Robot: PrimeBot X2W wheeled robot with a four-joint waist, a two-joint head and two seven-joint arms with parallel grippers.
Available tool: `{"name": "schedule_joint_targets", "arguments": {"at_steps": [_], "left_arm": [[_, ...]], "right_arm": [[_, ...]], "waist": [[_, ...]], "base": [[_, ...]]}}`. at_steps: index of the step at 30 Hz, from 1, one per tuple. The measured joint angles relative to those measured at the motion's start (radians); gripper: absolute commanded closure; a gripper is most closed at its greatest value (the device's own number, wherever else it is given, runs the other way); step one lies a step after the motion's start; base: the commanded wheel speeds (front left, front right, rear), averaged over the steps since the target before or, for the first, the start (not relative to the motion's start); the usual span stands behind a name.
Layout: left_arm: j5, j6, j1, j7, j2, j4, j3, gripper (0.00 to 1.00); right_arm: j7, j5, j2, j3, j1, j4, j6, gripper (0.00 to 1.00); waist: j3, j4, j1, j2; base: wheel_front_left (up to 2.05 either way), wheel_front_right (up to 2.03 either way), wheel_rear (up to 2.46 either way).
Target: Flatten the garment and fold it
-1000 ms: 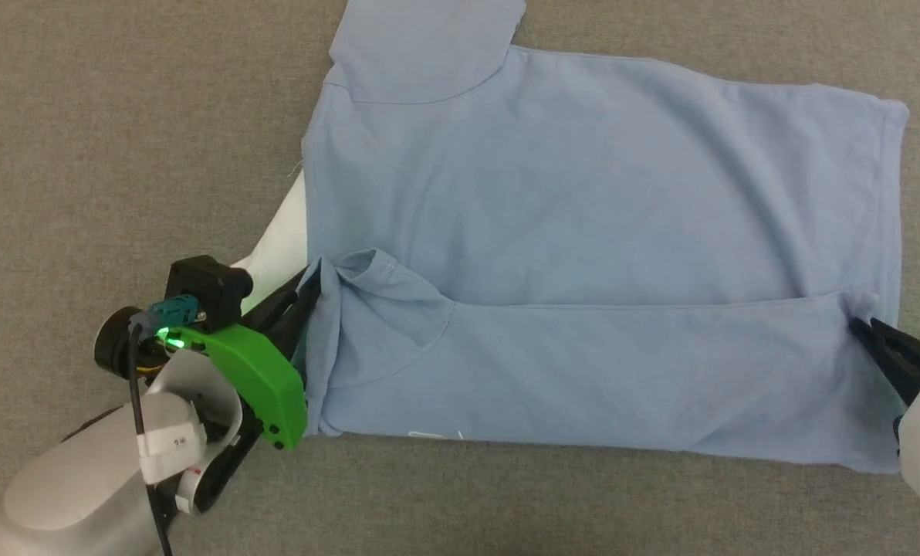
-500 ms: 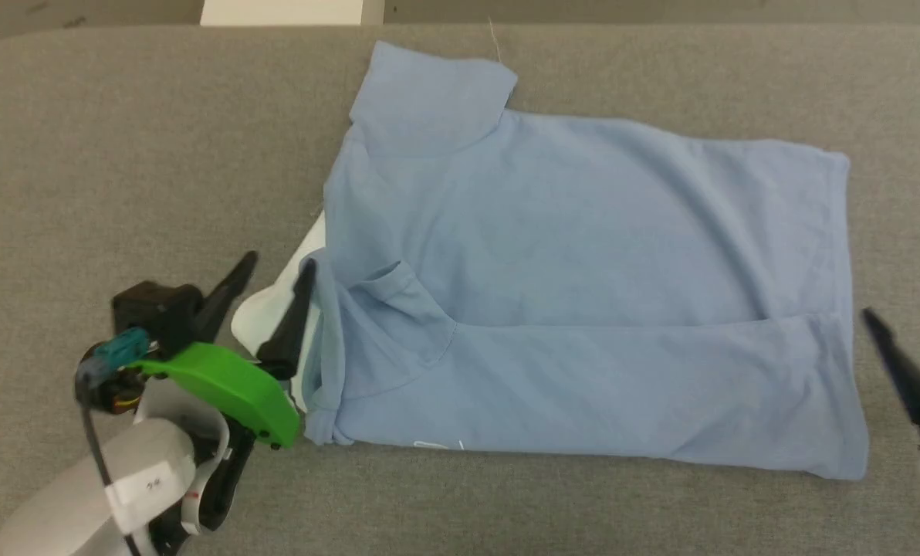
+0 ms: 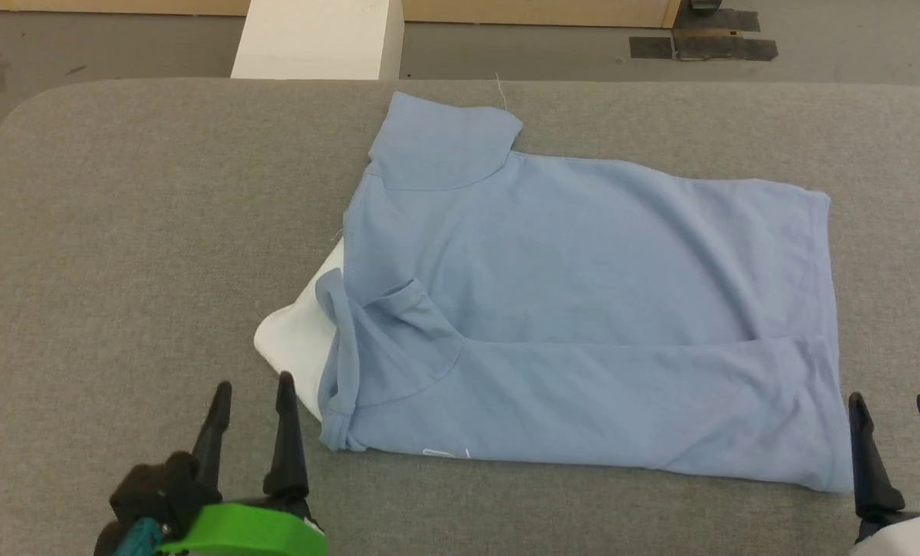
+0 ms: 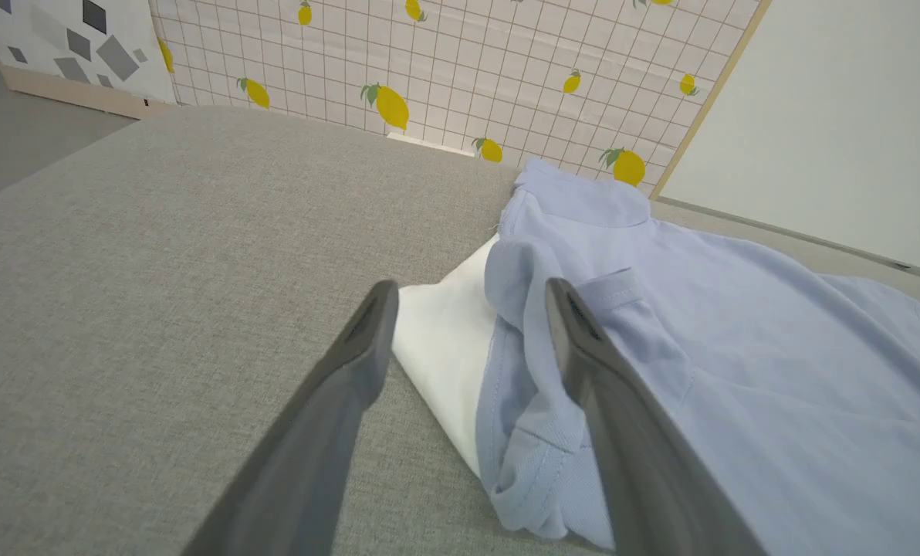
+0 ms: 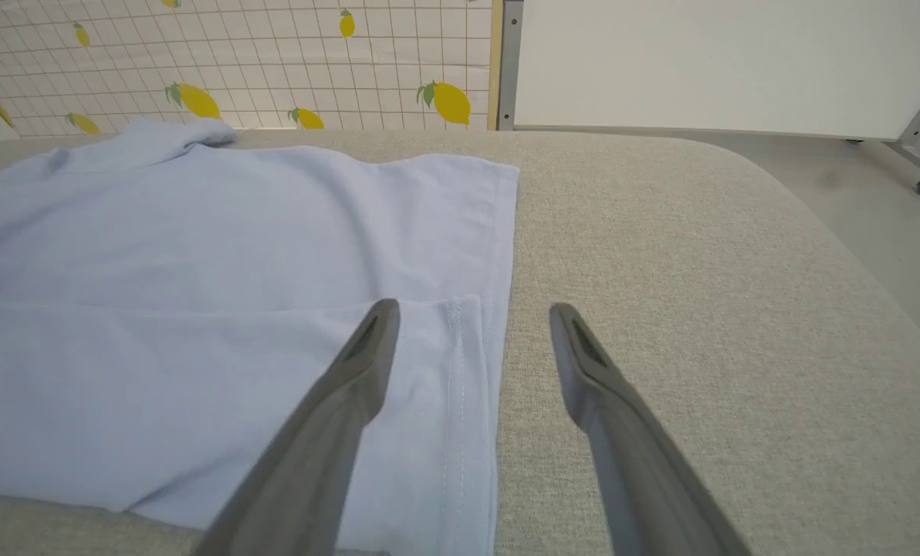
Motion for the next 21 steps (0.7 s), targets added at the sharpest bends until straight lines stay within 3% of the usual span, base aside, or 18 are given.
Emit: {"name": "schedule_joint_targets", "arguments": {"at_steps": [4, 7, 11, 15, 21], "left_arm": [[0.039, -0.064, 0.02, 0.0, -0.046, 0.048, 0.027, 0.0], [0.046, -0.103, 0.012, 0.015, -0.041, 0.088, 0.003, 0.0], [0.044, -0.144, -0.048, 0.114, -0.031, 0.115, -0.039, 0.0], [0.001, -0.156, -0.104, 0.249, -0.028, 0.149, -0.052, 0.0], [-0.064, -0.129, -0.126, 0.379, -0.026, 0.202, -0.042, 0.0]], "right_arm": [[-0.021, -0.013, 0.01, 0.002, 0.0, 0.021, 0.0, 0.0], [-0.022, -0.021, 0.0, 0.003, -0.012, 0.025, 0.0, 0.0], [-0.02, -0.023, -0.016, 0.004, -0.036, 0.024, 0.0, 0.0], [-0.014, -0.023, -0.021, 0.017, -0.052, 0.025, 0.0, 0.0], [-0.006, -0.021, -0.024, 0.036, -0.066, 0.036, 0.0, 0.0]], "waist": [[0.005, 0.007, 0.0, 0.0], [0.01, 0.009, 0.0, 0.0], [0.022, 0.014, 0.0, 0.0], [0.041, 0.015, 0.0, 0.0], [0.077, 0.007, 0.0, 0.0]], "base": [[0.0, 0.0, 0.0], [0.0, 0.0, 0.0], [0.0, 0.0, 0.0], [0.0, 0.0, 0.0], [0.0, 0.0, 0.0]]}}
